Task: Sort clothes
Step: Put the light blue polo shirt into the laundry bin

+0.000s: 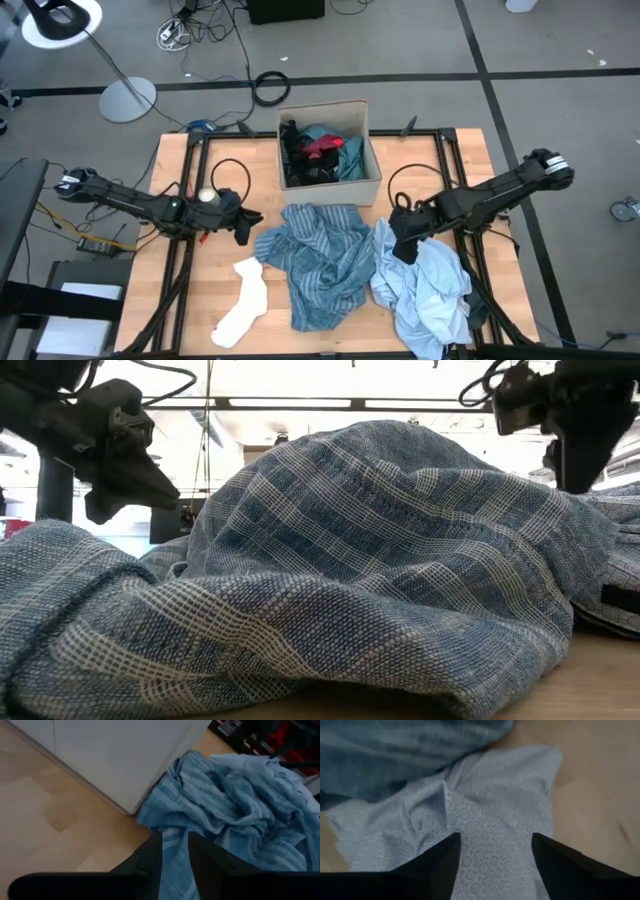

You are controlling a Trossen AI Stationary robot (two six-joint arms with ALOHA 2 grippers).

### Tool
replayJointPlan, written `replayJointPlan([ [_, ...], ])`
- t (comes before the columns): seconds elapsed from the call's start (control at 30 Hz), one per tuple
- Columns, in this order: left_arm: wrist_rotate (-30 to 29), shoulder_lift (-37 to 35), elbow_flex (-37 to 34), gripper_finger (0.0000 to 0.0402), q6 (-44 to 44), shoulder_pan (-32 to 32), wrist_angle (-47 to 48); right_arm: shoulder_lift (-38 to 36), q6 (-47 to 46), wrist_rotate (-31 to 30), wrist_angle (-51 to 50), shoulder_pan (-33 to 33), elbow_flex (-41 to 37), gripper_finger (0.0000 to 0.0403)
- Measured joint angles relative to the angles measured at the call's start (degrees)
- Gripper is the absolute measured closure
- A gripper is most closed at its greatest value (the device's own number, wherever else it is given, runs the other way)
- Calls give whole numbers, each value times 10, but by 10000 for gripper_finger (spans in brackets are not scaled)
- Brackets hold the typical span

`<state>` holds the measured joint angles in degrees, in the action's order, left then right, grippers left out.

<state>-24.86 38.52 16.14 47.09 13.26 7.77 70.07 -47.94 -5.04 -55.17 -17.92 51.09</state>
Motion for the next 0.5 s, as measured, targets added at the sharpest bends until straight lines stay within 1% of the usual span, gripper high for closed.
replayJointPlan([
  [0.1, 8, 0, -7, 302, 1, 0, -8, 36, 1, 25, 0, -3, 0, 129],
  [0.17, 10, 1, -8, 302, 1, 0, -6, 65, 2, 31, 2, -8, 0, 120],
  [0.23, 10, 0, -8, 302, -2, 0, -7, 95, 2, 35, 11, -16, 0, 121],
  [0.3, 11, 0, -8, 302, -7, 0, -6, 124, 15, 55, 30, -20, 0, 139],
  [0.37, 11, 0, -8, 302, -19, 0, -5, 147, 30, 74, 53, -23, 0, 181],
  [0.4, 11, 0, -8, 302, -20, 0, 0, 157, 38, 77, 62, -24, 0, 211],
  [0.5, 11, 1, -8, 302, -20, 0, 33, 170, 52, 77, 66, -26, 0, 334],
])
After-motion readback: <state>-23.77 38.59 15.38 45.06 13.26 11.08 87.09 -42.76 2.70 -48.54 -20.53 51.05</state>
